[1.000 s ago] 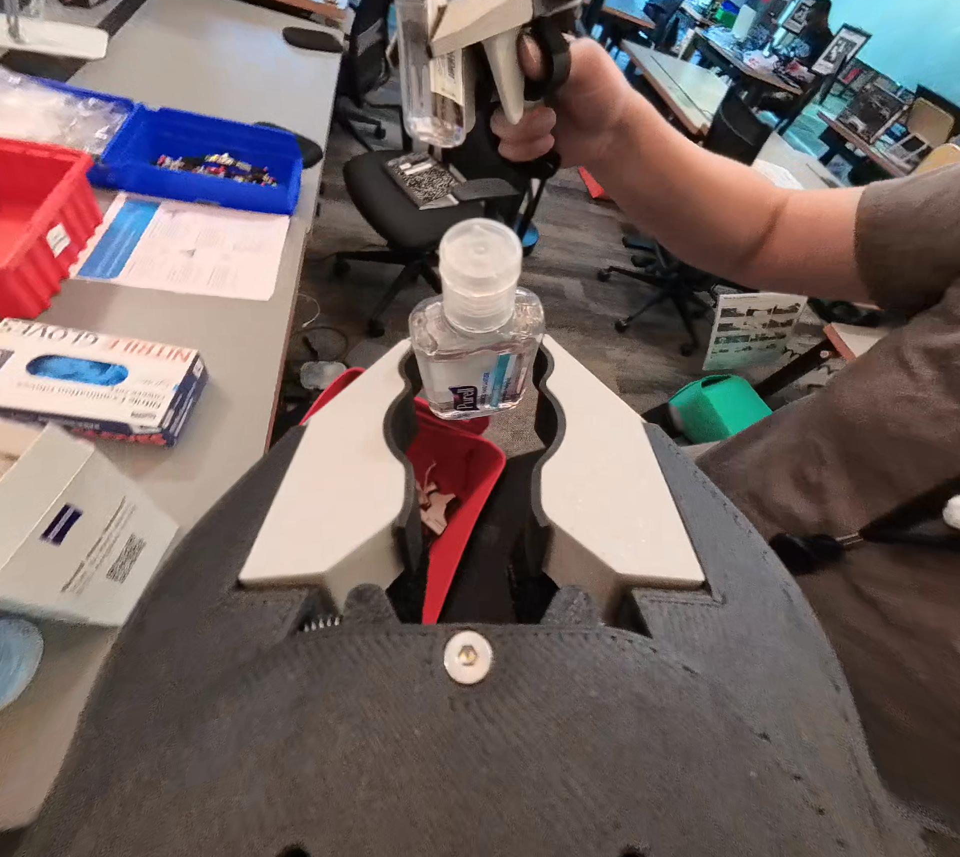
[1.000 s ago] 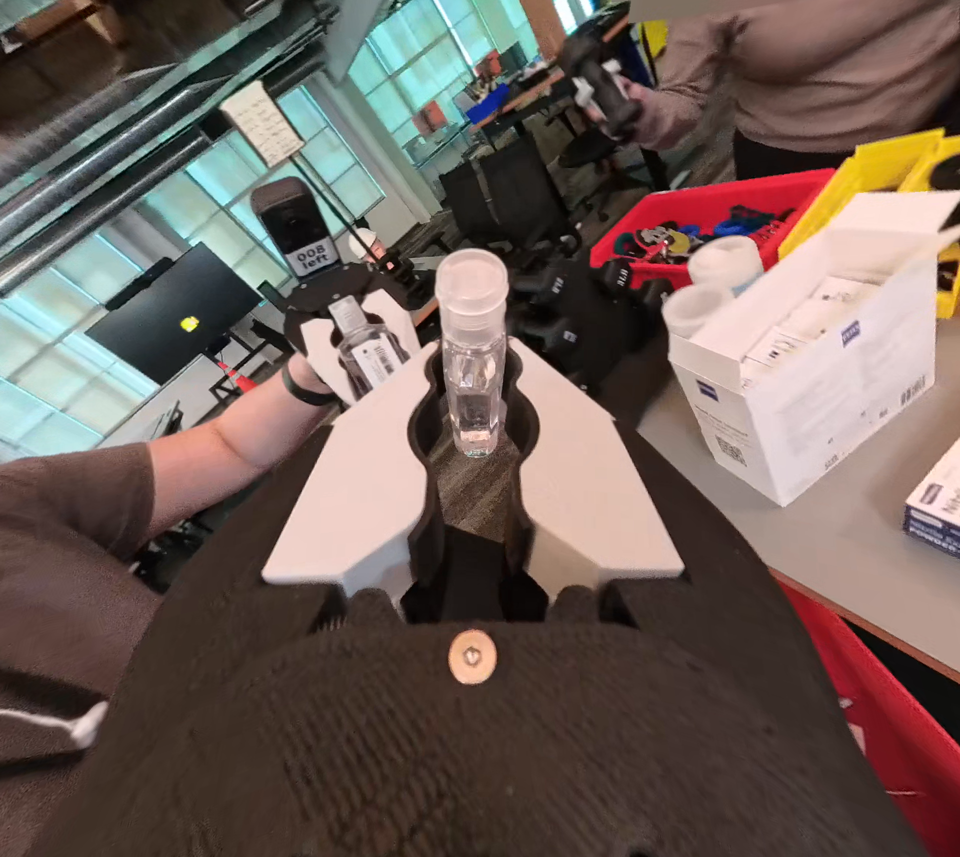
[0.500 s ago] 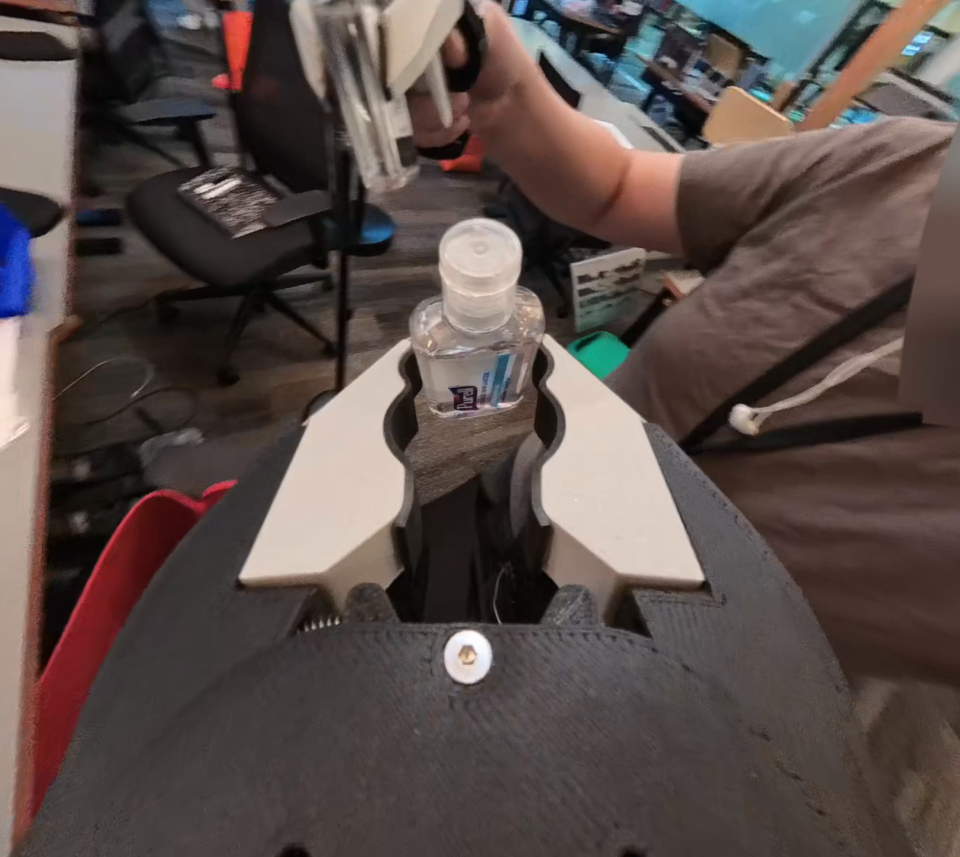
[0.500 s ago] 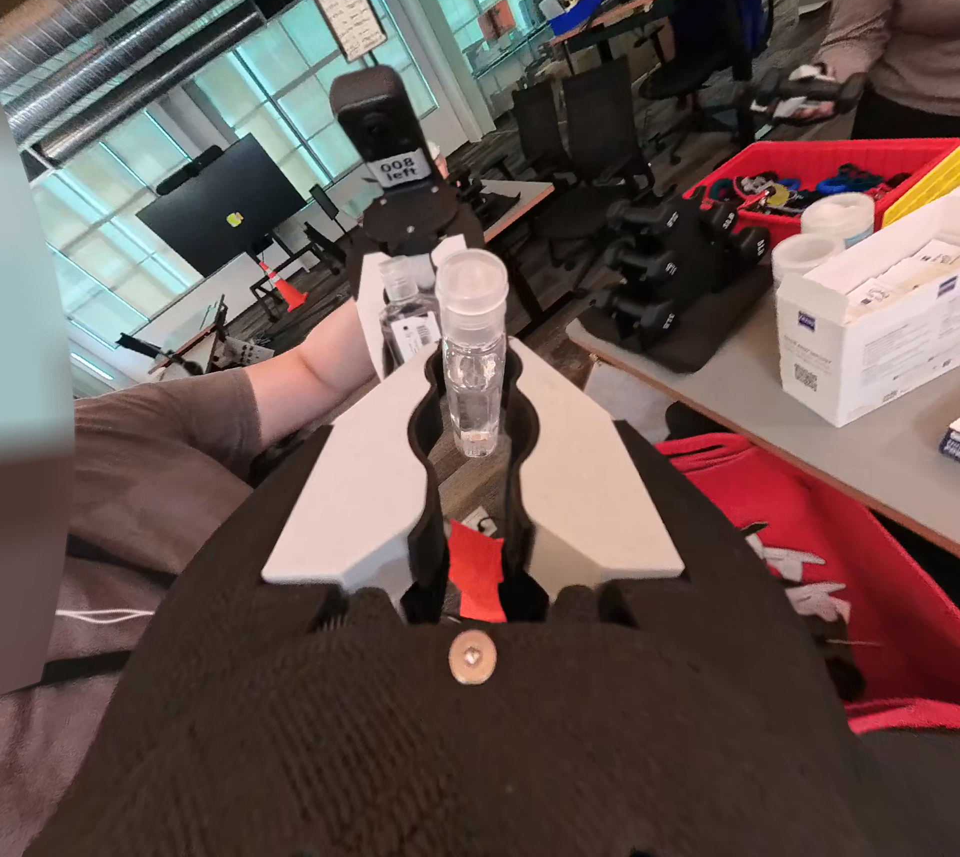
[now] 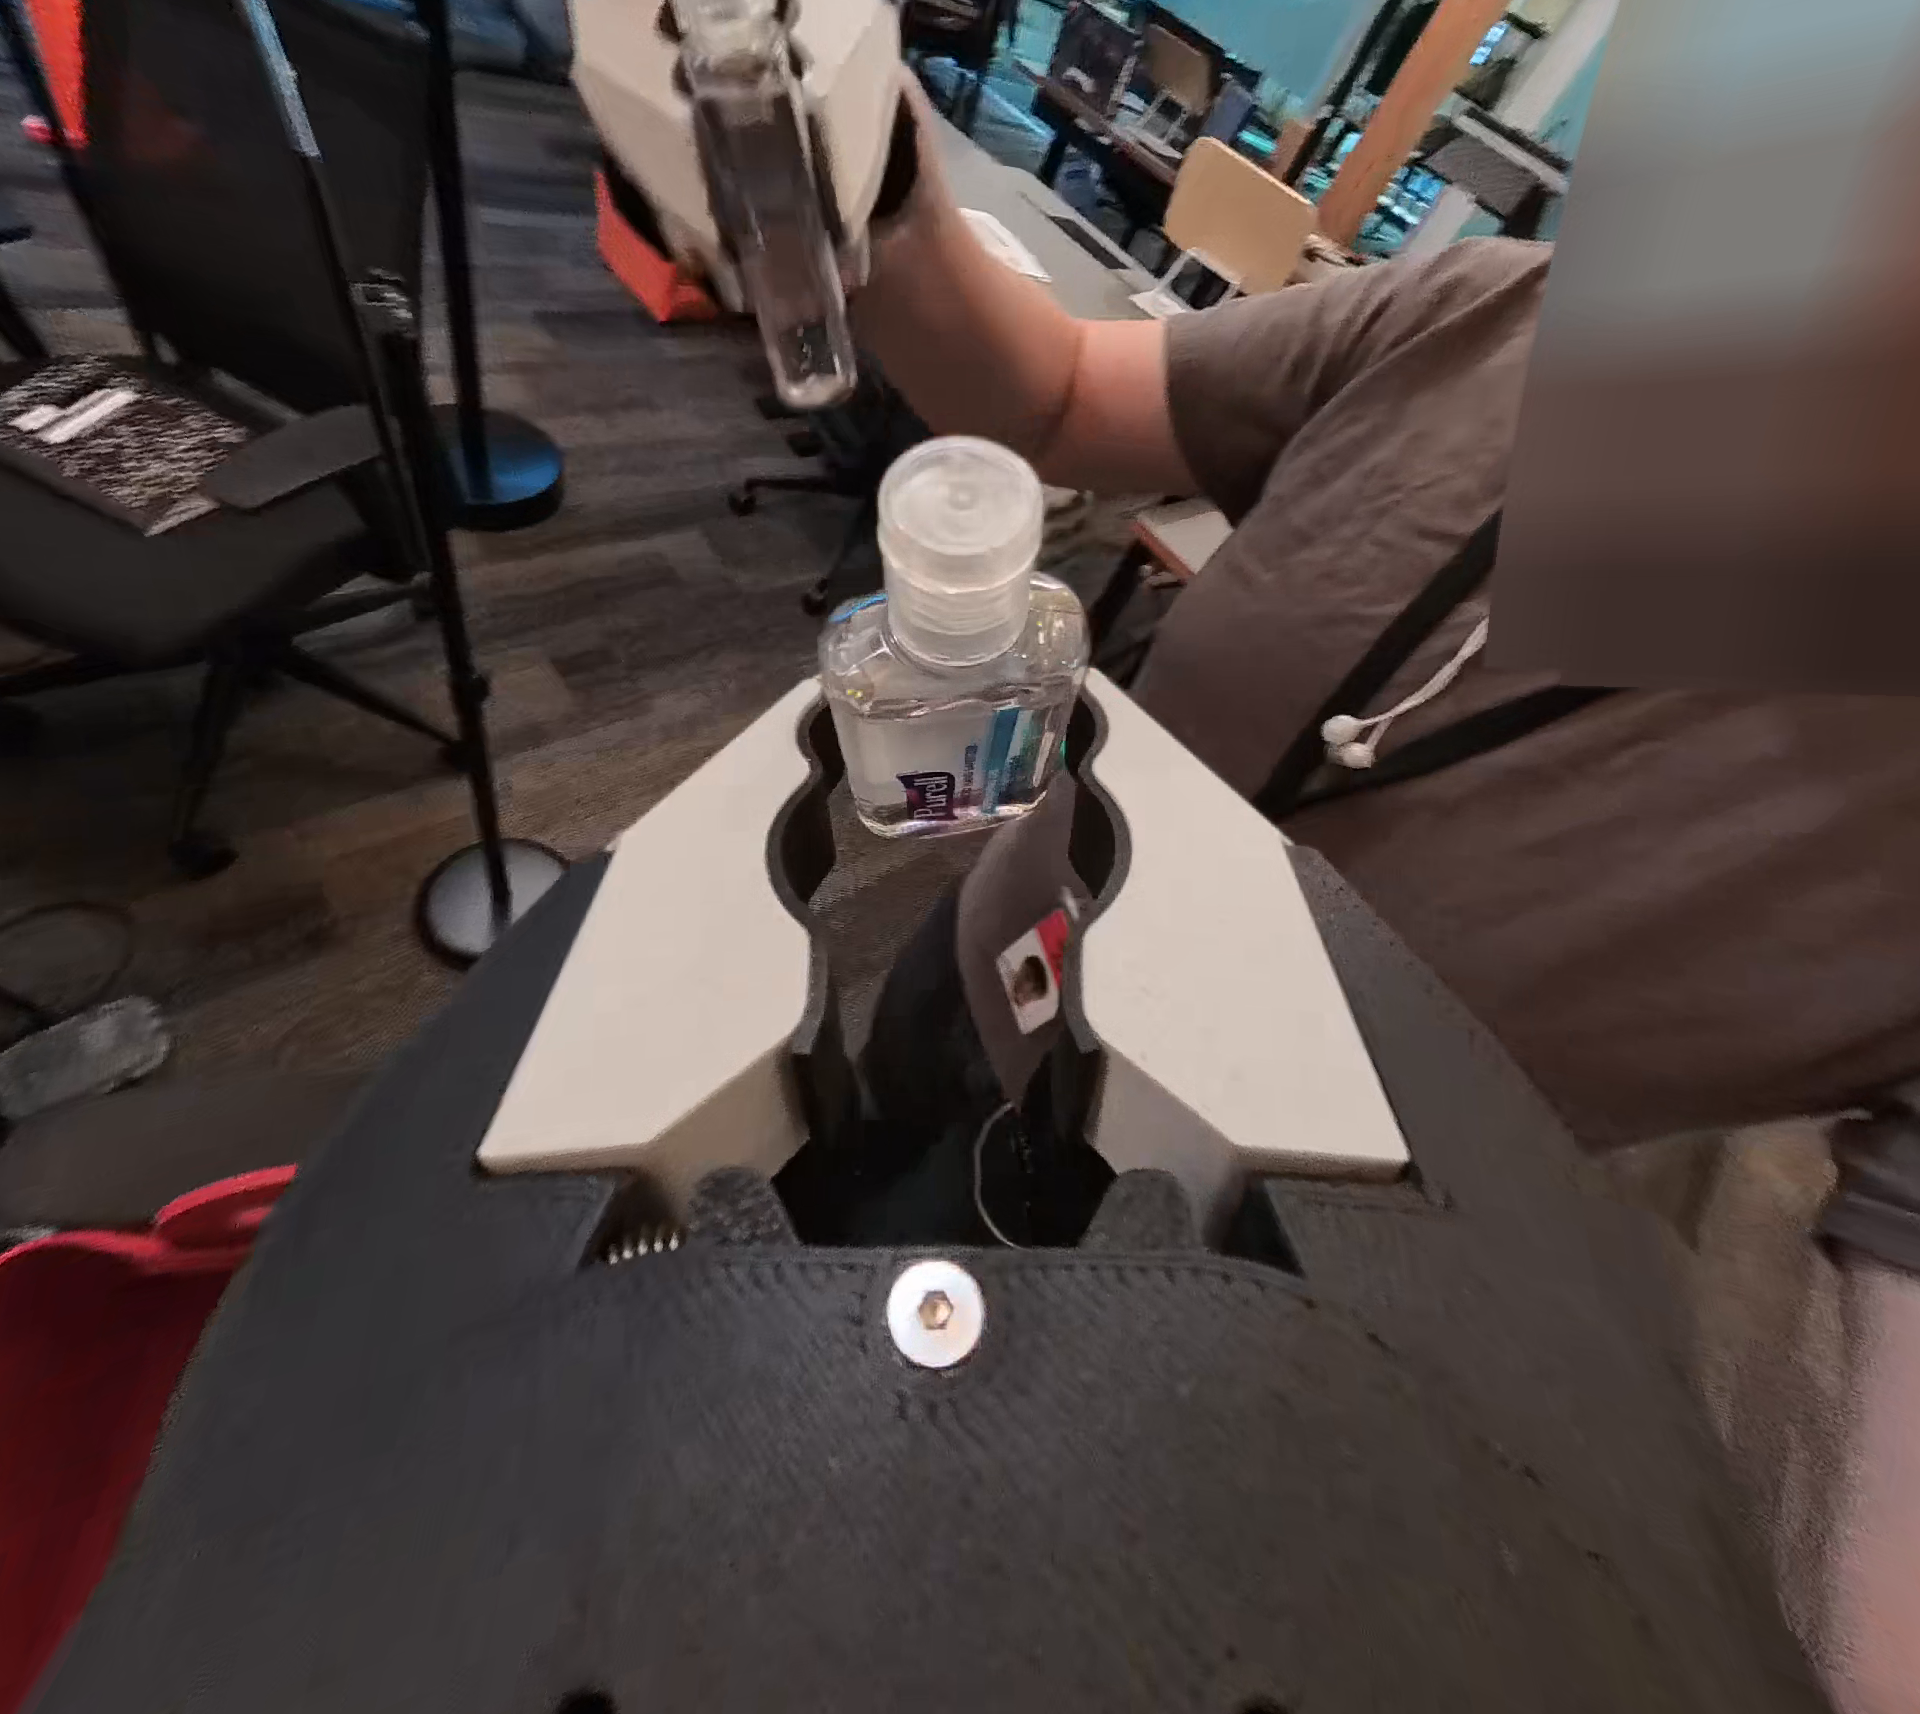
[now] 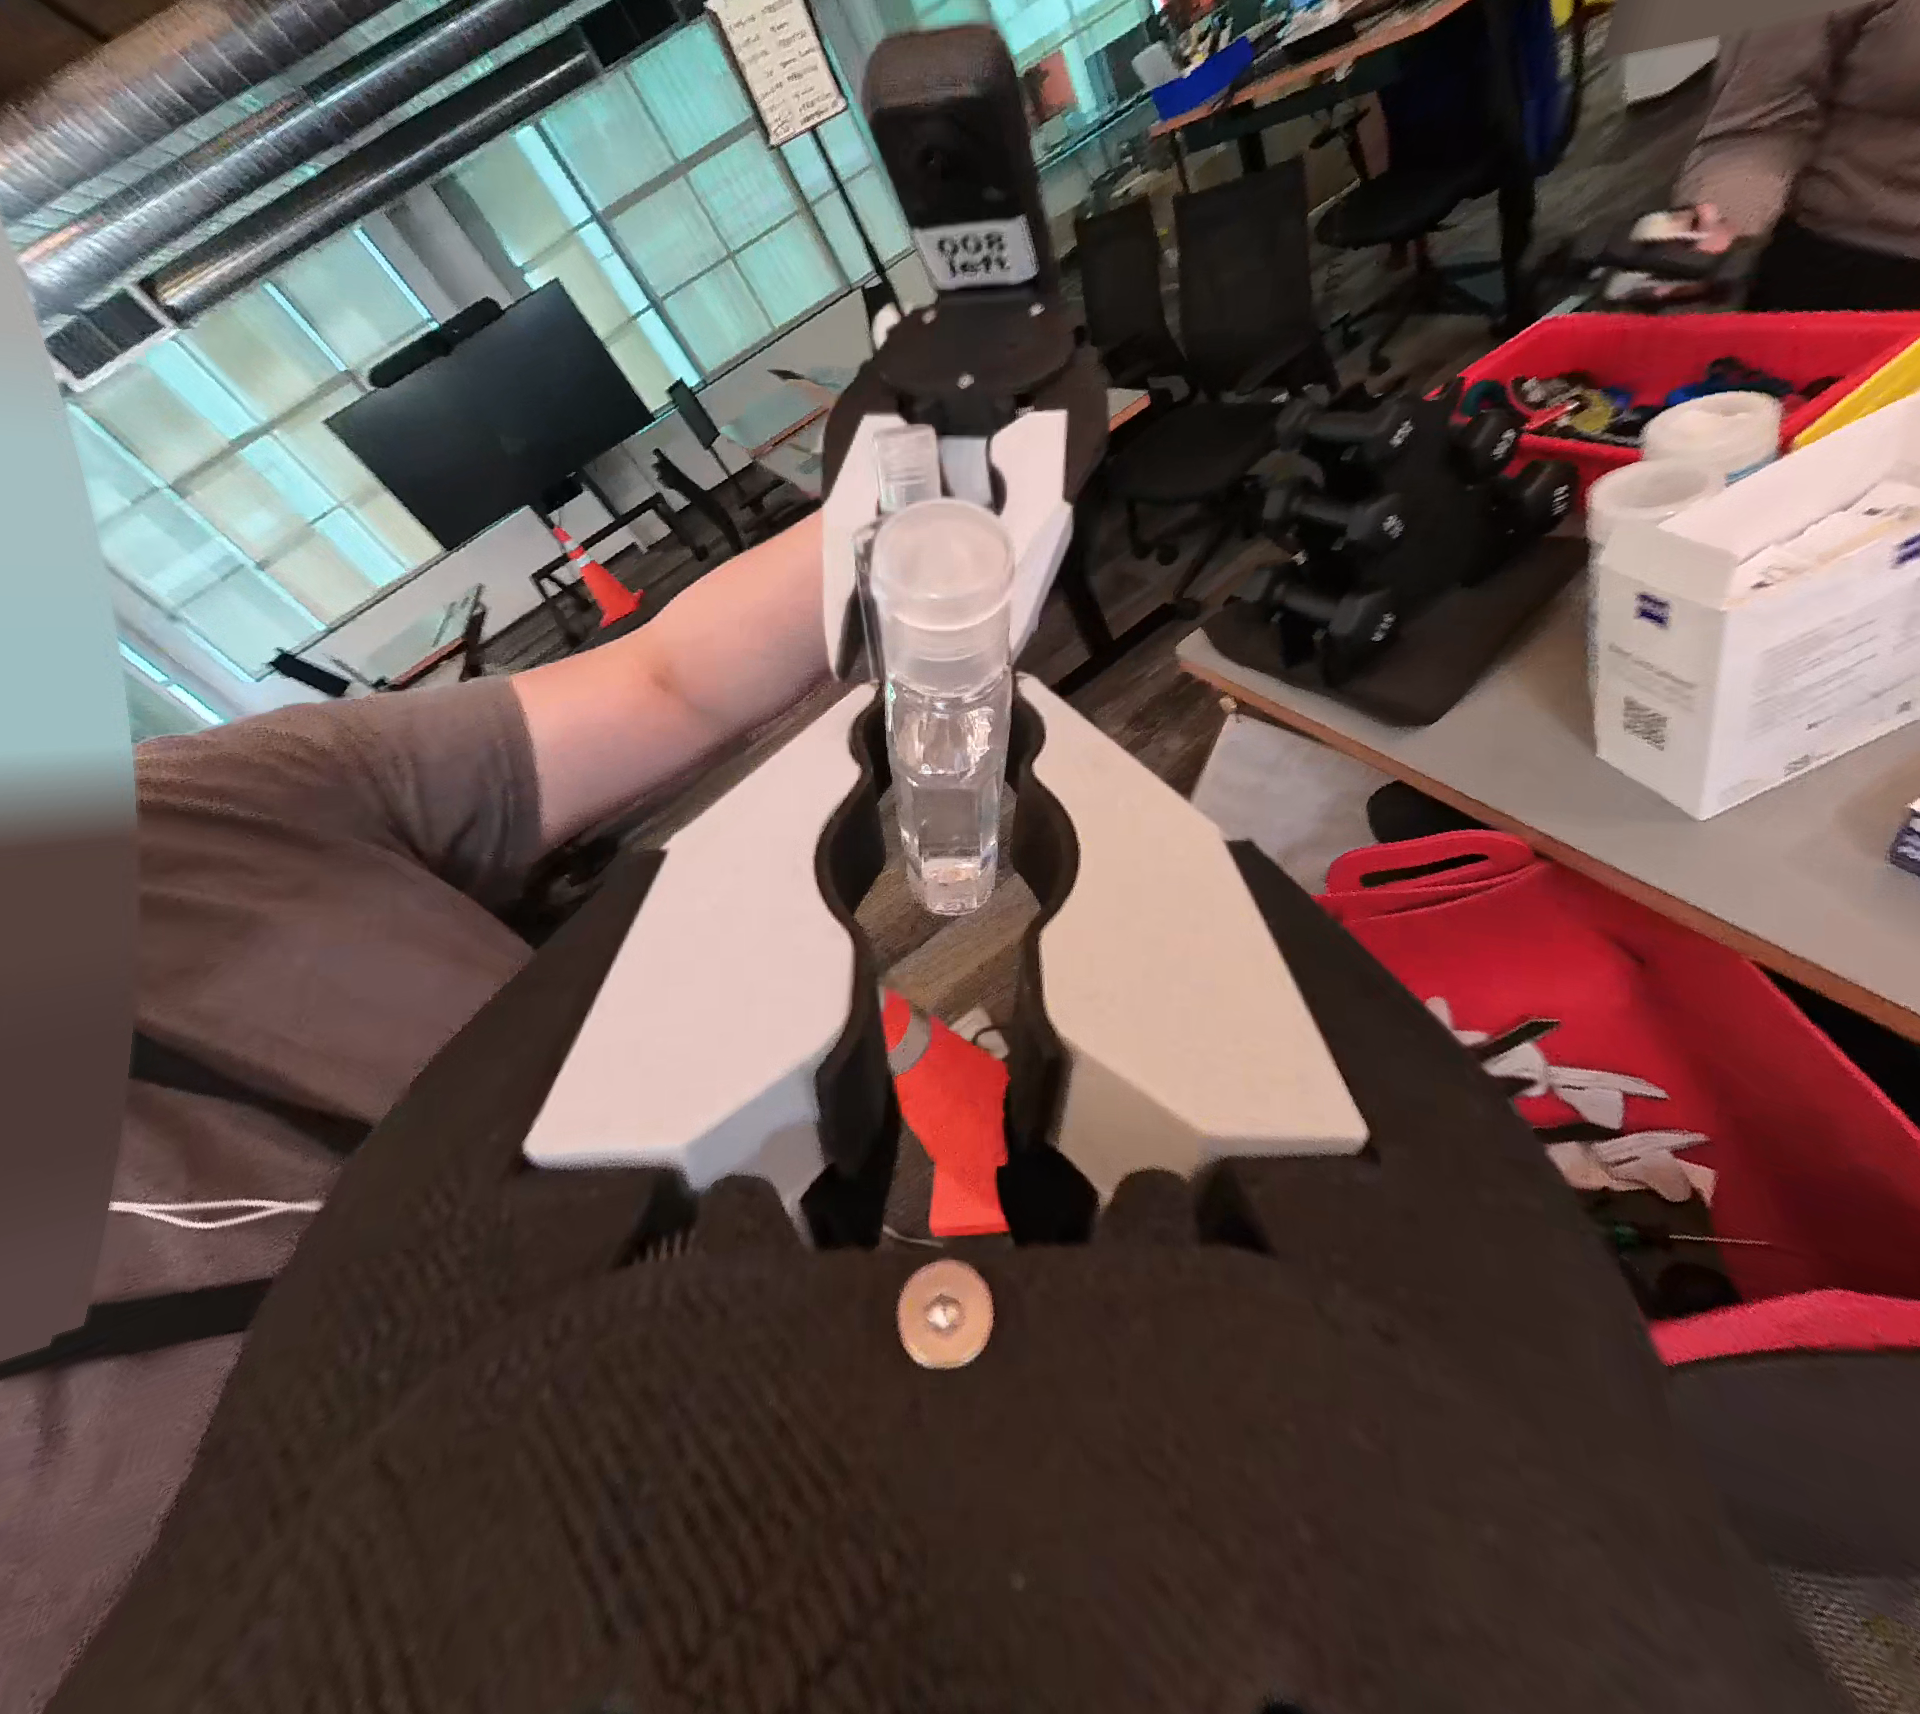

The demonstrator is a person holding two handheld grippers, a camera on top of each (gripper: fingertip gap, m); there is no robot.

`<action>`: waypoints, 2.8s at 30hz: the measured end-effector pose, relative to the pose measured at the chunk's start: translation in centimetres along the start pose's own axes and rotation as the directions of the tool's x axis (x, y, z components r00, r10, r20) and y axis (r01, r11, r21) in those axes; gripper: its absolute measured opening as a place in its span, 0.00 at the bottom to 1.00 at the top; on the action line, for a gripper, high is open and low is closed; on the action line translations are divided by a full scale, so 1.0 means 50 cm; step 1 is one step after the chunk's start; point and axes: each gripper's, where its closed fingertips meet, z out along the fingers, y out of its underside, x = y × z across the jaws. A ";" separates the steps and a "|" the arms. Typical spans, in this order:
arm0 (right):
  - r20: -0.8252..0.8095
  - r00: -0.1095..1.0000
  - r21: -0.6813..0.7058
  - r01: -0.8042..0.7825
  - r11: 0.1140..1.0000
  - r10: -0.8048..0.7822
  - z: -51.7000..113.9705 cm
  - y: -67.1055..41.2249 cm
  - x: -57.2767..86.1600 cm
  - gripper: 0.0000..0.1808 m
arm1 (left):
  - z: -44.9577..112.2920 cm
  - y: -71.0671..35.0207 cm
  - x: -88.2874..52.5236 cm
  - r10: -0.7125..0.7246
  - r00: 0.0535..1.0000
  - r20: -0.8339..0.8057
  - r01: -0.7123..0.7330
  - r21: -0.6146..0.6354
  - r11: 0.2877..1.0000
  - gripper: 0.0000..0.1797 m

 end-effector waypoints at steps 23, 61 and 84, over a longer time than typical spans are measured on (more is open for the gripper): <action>-0.584 0.804 0.092 0.205 0.974 -0.114 -0.355 0.074 0.321 0.10 | -0.091 0.053 -0.769 -0.195 0.261 0.945 -0.062 0.218 0.974 0.23; -0.637 0.754 -0.116 0.109 0.987 -0.158 -0.283 0.417 1.068 0.11 | -0.216 0.605 -1.480 -0.462 -0.524 0.715 0.182 0.624 0.760 0.23; -0.603 0.787 -0.117 0.076 0.990 -0.131 -0.240 0.444 1.109 0.11 | -0.182 0.693 -1.489 -0.495 -0.545 0.676 0.205 0.680 0.704 0.23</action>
